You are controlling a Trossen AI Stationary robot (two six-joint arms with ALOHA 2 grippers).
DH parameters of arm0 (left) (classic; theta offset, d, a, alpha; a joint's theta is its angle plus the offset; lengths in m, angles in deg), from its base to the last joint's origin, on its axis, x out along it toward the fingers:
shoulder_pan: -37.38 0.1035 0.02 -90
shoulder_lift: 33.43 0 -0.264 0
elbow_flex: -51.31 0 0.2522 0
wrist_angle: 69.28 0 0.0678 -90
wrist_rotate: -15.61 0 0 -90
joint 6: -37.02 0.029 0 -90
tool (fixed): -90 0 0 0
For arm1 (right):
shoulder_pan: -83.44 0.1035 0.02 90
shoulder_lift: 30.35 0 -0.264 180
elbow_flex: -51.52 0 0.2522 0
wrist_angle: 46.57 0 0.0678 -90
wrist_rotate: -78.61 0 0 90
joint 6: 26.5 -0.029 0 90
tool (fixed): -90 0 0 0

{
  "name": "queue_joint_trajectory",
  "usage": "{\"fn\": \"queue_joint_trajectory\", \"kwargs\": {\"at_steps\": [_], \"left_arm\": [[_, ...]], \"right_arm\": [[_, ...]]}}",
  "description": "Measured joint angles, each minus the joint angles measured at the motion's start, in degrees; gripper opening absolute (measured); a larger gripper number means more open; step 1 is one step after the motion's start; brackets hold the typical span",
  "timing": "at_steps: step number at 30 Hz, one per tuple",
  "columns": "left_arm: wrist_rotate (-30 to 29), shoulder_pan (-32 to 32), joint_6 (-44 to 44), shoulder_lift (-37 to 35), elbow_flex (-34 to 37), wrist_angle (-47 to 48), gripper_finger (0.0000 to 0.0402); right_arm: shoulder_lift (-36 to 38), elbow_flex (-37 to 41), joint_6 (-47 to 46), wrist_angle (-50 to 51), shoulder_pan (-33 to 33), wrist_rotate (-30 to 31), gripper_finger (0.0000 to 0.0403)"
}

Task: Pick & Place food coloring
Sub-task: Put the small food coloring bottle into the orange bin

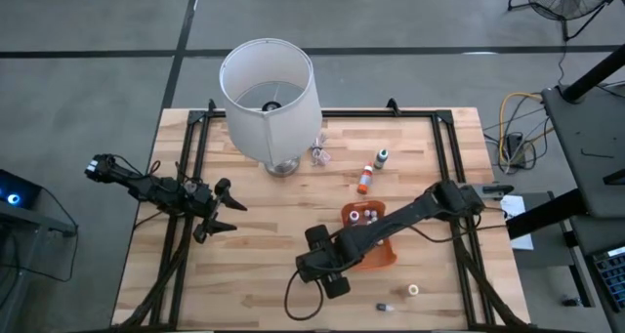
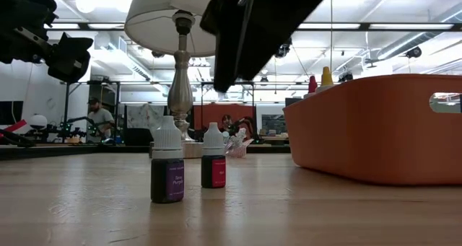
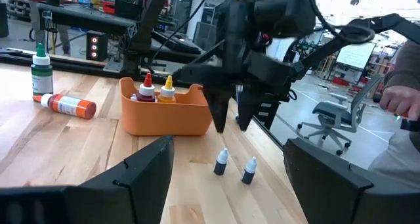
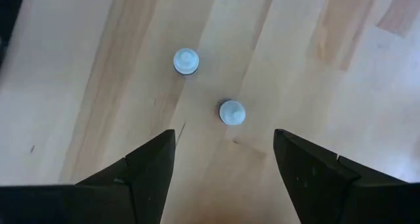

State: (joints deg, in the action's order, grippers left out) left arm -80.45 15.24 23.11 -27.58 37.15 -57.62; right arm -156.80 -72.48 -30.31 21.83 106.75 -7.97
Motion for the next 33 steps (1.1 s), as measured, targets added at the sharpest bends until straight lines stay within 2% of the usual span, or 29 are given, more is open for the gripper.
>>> {"fn": "queue_joint_trajectory", "kwargs": {"at_steps": [16, 30, 33], "left_arm": [[0.0, 0.0, 0.0, -0.02, -0.02, 0.0, 0.0258], [0.0, -0.01, 0.0, -0.02, 0.0, 0.0, 0.0259], [0.01, -0.01, 0.0, -0.02, 0.0, 0.0, 0.0259]], "right_arm": [[-6.47, -1.2, 1.45, -2.94, -1.49, -0.34, 0.0246], [-6.7, -0.46, 1.63, -3.08, -2.09, -0.66, 0.0246], [-6.7, -0.61, 2.34, -3.24, -2.12, -0.65, 0.0235]]}}
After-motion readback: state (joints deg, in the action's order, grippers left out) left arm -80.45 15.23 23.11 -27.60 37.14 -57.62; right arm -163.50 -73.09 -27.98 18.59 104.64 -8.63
